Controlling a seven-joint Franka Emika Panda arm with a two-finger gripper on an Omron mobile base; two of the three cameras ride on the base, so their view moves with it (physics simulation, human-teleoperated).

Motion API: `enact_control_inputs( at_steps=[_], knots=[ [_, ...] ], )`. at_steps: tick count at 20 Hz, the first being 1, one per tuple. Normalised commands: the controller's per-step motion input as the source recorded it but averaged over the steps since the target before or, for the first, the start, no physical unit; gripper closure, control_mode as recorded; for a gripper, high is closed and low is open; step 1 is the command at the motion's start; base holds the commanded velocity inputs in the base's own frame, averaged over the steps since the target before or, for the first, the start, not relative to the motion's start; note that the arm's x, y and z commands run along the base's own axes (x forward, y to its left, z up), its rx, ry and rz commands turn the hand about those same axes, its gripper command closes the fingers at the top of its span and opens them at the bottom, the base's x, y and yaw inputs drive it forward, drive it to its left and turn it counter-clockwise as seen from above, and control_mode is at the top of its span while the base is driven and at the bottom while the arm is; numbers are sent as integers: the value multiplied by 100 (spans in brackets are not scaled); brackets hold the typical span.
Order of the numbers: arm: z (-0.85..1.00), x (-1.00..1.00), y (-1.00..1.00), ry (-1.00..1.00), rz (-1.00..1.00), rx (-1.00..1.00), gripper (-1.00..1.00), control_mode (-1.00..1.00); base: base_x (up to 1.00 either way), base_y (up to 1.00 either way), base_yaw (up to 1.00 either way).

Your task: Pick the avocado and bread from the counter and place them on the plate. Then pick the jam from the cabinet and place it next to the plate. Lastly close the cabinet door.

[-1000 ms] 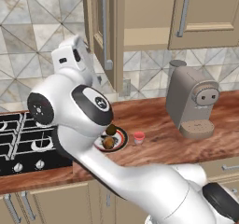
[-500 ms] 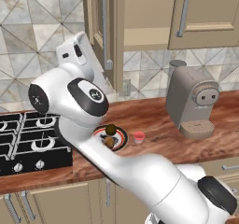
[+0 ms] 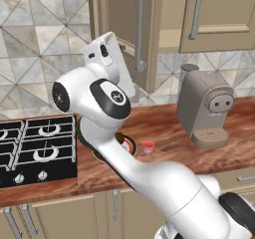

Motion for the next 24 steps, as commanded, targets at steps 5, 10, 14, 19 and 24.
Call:
enact_control_inputs(
  at_steps=[5, 10, 14, 19, 24],
  knots=[
    [0, 41, -64, 0, -4, -3, -100, -100, 0, 0, 0],
    [0, 68, -56, 0, -1, -3, -100, -100, 0, 0, 0],
    [4, 91, -44, 0, 0, -1, -100, -100, 0, 0, 0],
    [10, 70, -38, 0, 0, -3, -100, -100, 0, 0, 0],
    [3, 52, -29, -1, 0, -3, -100, -100, 0, 0, 0]
  ],
)
